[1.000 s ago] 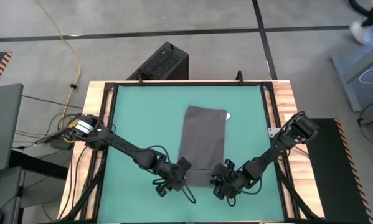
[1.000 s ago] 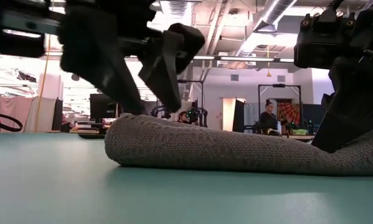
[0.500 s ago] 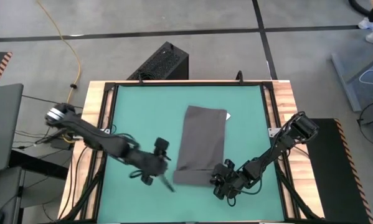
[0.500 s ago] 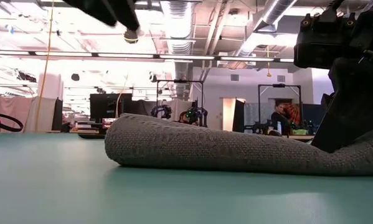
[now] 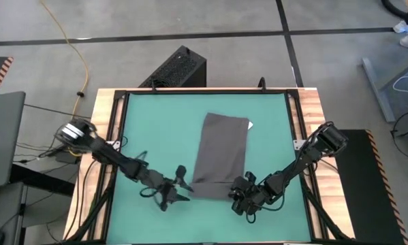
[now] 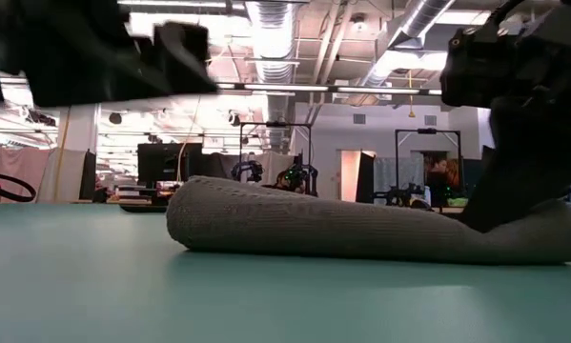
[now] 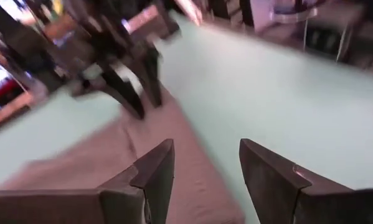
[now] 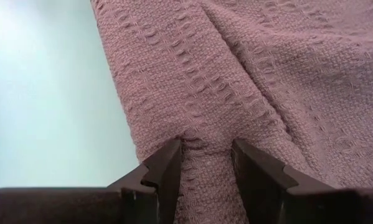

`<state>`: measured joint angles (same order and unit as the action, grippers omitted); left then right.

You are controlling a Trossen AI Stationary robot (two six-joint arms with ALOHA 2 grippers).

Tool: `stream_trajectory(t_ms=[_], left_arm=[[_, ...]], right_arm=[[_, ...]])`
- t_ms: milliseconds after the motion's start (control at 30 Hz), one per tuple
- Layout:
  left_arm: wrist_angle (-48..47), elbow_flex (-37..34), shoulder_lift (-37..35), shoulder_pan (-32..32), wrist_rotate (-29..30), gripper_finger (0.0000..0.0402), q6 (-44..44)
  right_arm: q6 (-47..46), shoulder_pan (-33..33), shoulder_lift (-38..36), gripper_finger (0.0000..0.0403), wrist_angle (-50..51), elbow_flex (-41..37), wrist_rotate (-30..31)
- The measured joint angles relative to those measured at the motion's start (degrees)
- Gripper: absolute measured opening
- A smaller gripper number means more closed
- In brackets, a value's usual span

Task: Roll towel into tight, uniform cylinder
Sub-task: Roll the gray towel

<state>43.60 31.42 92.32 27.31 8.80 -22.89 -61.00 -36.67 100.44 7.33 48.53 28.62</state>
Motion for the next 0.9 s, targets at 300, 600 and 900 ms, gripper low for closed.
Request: stream_trajectory(t_ms=[300,600,900], left_arm=[[-12.2,9.8,11.6,0.0,8.9,0.0171,-3.9],[-21.0,12.0,11.8,0.1,12.3,0.0171,-1.7],[-23.4,11.5,12.7,-2.4,9.9,0.0171,3.7]], right_arm=[[0.0,0.6,0.0,0.0170,0.0,0.0,0.0],[0.0,0.6,0.0,0.0170,-0.1,0.0,0.0],[-0.6,0.6,0.0,0.0170,-0.6,0.0,-0.1]])
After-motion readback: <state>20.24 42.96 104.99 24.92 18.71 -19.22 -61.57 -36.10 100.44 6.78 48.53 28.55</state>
